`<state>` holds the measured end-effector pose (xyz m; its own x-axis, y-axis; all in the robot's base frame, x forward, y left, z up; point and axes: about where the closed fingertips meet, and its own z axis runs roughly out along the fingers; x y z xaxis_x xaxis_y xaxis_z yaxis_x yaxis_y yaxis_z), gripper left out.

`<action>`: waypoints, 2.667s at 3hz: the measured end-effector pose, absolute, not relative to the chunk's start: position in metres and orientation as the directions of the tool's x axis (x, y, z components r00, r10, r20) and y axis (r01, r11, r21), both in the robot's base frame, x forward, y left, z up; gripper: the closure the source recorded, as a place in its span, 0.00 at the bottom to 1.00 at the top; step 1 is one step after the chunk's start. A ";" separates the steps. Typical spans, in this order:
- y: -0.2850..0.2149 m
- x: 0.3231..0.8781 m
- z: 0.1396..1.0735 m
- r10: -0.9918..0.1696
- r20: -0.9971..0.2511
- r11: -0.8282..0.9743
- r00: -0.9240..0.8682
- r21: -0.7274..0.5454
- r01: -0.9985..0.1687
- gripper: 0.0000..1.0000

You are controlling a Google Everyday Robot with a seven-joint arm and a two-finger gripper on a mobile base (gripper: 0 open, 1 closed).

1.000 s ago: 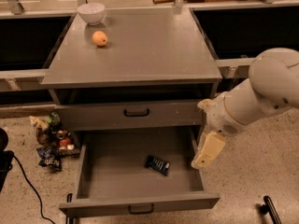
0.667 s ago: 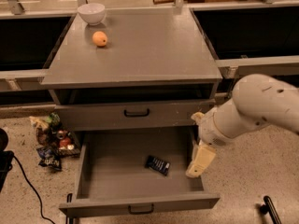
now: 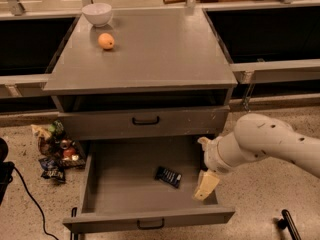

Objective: Pick rxbar blueberry from middle drawer and place on counter

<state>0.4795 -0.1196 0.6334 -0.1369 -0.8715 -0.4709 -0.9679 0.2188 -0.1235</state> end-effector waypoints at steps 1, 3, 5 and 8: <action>-0.120 0.493 0.599 -0.842 -0.518 0.239 -0.149 -0.110 -0.965 0.00; -0.115 0.512 0.556 -0.803 -0.569 0.257 -0.180 -0.058 -0.965 0.00; -0.107 0.527 0.509 -0.793 -0.561 0.323 -0.239 -0.054 -0.945 0.00; -0.073 0.594 0.425 -0.793 -0.574 0.354 -0.205 -0.161 -0.921 0.00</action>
Offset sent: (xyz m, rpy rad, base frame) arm 0.0614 0.0041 -0.1111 0.1944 0.0502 -0.0494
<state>0.5935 -0.0731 0.4252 -0.2046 -0.7930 -0.5738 -0.9213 0.3540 -0.1608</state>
